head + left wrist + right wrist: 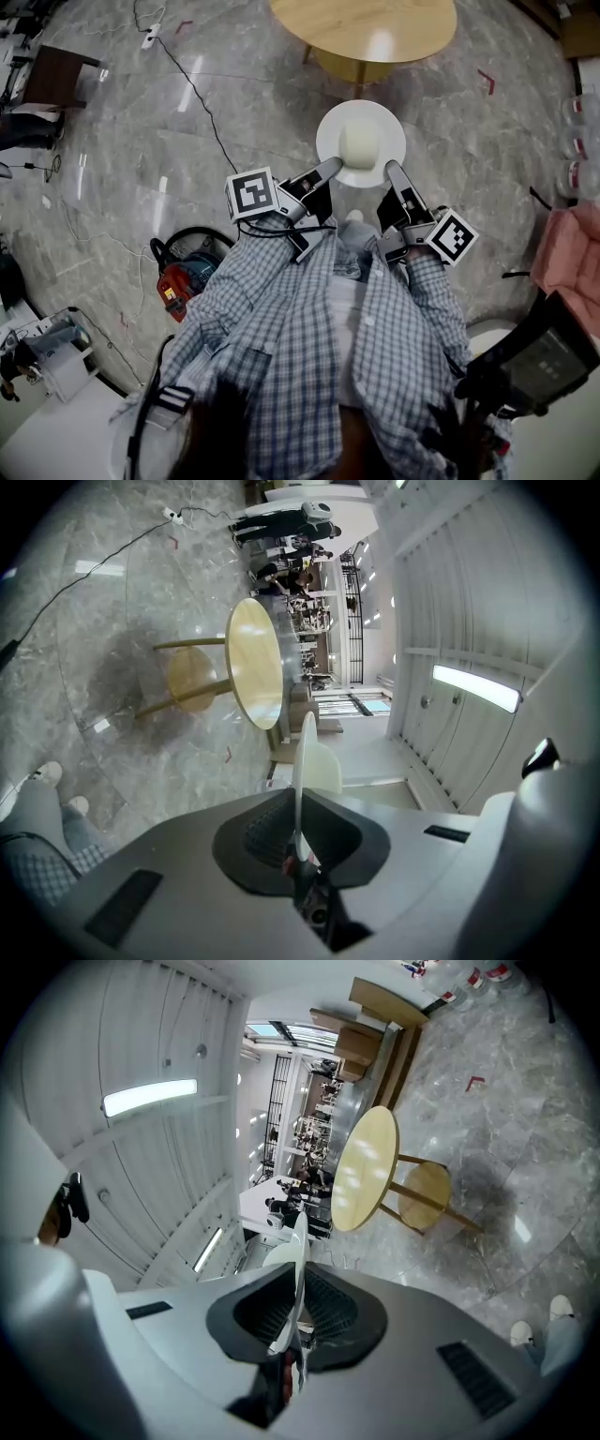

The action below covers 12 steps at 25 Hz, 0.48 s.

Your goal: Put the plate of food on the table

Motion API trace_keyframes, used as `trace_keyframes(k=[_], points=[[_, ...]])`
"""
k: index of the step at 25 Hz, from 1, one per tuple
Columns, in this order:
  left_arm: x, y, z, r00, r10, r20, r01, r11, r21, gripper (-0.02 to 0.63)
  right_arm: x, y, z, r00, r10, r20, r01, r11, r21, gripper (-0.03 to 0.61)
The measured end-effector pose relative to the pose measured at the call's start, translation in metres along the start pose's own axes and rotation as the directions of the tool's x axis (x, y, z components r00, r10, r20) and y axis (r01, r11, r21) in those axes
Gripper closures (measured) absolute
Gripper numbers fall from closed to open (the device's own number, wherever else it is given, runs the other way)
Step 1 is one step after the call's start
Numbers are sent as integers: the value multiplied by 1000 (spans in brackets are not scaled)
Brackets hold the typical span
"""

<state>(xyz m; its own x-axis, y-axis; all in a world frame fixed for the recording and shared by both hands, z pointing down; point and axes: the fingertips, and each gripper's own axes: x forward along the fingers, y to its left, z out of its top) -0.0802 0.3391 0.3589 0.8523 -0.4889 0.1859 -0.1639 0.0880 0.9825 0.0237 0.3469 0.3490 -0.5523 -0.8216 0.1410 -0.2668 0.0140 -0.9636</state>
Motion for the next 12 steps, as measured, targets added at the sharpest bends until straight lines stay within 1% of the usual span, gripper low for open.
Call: trace_keyframes(k=[4,8,12], points=[[1,-5,-1,1000,-25,14,25,1000,-14,594,0,0,0,1000,1,-7,-1,1000,-4,543],[-2,2,2,1000,12,16,-12,1000,-1,594,3,2,1,1000,12,-17,-13,1000,-4,543],[-2,-2,2,1000,-4,22,4,1000,4,594,4,1,0,1000,11,-26,-11,1000,-9,543]])
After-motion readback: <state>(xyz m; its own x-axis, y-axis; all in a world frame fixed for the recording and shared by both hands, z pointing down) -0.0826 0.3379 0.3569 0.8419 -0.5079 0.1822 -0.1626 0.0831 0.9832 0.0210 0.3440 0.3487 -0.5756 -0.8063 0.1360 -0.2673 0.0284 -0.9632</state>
